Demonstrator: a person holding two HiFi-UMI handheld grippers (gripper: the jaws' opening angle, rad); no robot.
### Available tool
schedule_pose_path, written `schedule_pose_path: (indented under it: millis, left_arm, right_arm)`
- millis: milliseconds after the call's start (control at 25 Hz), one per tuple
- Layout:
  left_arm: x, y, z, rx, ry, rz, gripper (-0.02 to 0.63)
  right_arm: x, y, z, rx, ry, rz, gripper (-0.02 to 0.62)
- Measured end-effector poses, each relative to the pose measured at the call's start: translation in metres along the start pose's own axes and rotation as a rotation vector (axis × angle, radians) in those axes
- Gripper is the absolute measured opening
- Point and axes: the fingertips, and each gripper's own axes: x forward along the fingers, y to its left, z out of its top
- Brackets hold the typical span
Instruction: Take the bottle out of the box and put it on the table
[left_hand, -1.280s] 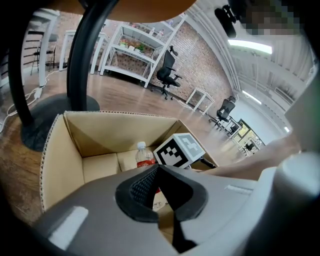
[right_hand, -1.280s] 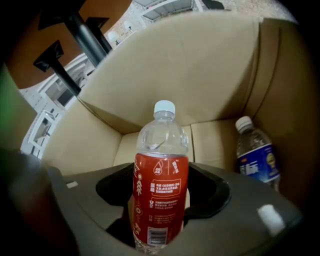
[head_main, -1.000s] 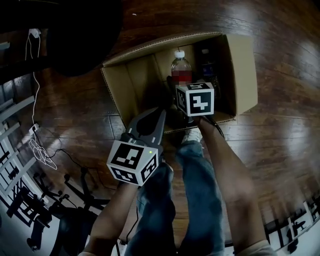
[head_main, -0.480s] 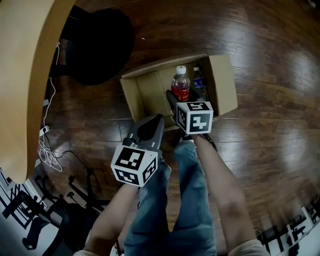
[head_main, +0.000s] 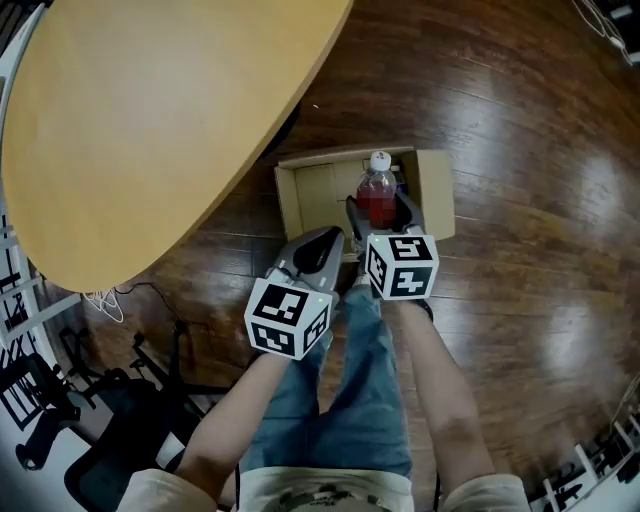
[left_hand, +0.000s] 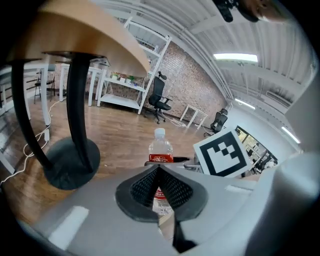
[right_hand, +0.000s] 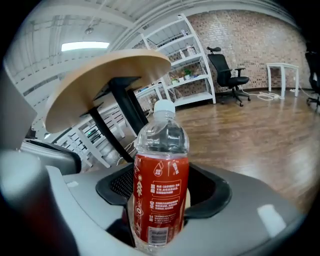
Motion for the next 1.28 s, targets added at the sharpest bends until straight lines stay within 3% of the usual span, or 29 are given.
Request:
schedule_pose_path:
  millis: [720,960,1280]
  left_arm:
    - [-0.123,-0.057,0.155,0.040,-0.220,0.078,-0.026]
    - [-0.160,-0.061,0.197,0.062,-0.324,0.147,-0.026]
    - [-0.193,-0.049,0.220,0.015,-0.389,0.216,-0.026]
  right_arm:
    - [-0.170,0.097,0.185,-0.158,-0.245,0.060,0.301]
    - [-0.206,0.130,0.246,-0.300,-0.343,0.116,0.302]
    - [-0.225,0.169,0.269,-0.381,-0.377,0.190,0.302]
